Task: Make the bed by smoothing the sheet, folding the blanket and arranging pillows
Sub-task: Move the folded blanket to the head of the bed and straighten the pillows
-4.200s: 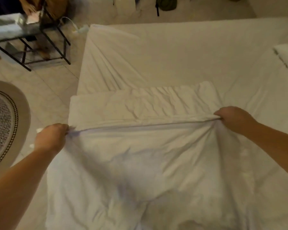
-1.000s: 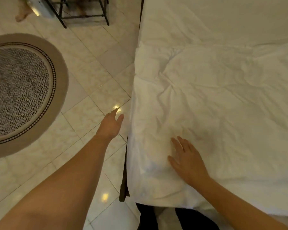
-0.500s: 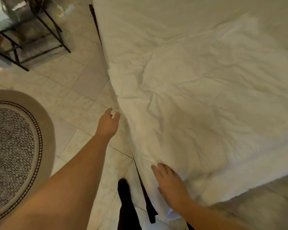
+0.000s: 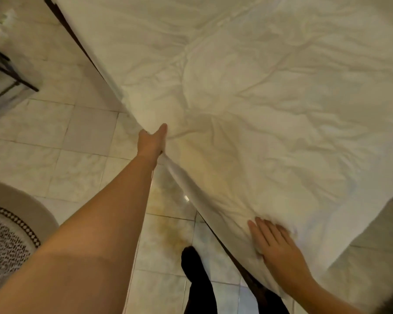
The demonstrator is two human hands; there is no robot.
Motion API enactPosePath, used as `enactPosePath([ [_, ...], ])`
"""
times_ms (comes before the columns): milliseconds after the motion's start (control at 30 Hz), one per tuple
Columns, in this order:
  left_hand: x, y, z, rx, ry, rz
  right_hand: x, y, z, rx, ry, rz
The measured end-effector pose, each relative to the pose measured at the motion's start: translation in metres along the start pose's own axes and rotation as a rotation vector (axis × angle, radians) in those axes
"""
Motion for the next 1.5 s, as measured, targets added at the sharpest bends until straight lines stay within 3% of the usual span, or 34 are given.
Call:
enactPosePath([
  [333,0.017,0.0,0.025,0.09,0.174,0.035,0.004,0.021,0.008,0.052,-0.281,-0.015],
  [467,0.029,0.014,0.021,0.223,0.089,0.216,0.009,0.031,-0.002,0.012,-0.301,0.016],
  [600,0.041,0.024,0.03,0.218,0.009,0.384,0.012,0.034,-0.004,-0.011,-0.276,0.036],
  [667,0.043,0.022,0.034,0.175,0.045,0.367,0.011,0.034,-0.005,-0.014,-0.263,0.053],
  [900,0.028,0.022,0.033,0.054,0.071,0.041,0.003,0.03,0.007,-0.113,-0.145,0.121],
  [1067,0.03,0.027,0.038,0.061,0.009,0.122,0.005,0.025,0.003,-0.138,-0.171,0.115],
  [1267,0.059,0.047,0.049,0.124,-0.063,0.313,0.024,0.053,-0.02,0.036,-0.316,-0.056],
  [1500,0.124,0.086,0.101,0.125,-0.11,0.425,0.084,0.109,-0.074,0.227,-0.483,-0.1],
])
Point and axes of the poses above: each hand's wrist, its own y-axis away from the middle knuckle, its own z-axis out of the palm, x = y × z, the point moved 3 cm from there along -y, towards the middle knuckle, and after that the axes turned 13 degrees about -x, right-handed, at the moved point
